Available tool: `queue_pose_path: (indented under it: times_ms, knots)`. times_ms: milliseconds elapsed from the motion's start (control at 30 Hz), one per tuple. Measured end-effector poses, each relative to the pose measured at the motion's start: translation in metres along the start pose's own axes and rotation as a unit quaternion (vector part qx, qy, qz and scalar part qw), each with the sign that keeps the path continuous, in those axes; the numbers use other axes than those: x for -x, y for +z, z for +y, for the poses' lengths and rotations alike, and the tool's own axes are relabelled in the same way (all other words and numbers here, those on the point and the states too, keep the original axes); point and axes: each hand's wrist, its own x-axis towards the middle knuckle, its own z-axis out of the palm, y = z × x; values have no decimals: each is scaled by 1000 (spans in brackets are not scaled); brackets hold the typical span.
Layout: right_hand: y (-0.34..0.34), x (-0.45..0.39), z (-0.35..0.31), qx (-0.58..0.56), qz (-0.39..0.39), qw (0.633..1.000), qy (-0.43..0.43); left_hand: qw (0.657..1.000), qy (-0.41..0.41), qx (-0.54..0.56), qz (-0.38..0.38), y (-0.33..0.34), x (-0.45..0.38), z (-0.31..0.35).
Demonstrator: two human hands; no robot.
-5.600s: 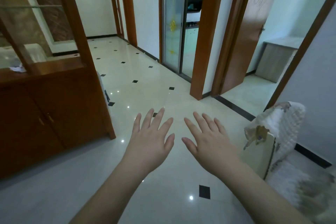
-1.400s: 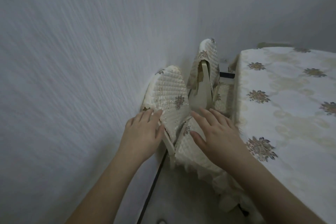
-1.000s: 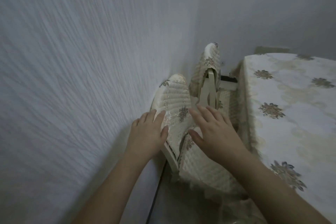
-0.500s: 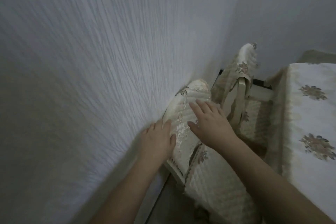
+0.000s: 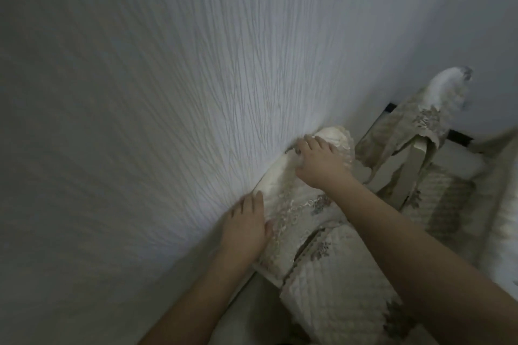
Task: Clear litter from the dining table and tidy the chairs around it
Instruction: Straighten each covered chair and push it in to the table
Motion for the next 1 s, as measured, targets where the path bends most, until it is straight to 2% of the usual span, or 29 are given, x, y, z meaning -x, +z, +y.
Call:
queue_pose_path:
  times_ms: [133, 233, 667, 867, 1000]
  knots:
    - [10, -22, 9, 15, -27, 999, -18, 995, -63, 73, -9, 3, -9, -3]
    - [19, -29, 16, -6, -39, 999, 3, 991, -84, 92, -39, 4, -16, -4]
    - [36, -22, 36, -47, 25, 998, -44, 994, -43, 68, -79, 7, -24, -7]
    - [35, 0, 56, -58, 20, 997, -41, 975, 6, 157, -159, 15, -18, 8]
    - [38, 17, 69, -46, 40, 997, -41, 969, 44, 161, -181, 18, -12, 24]
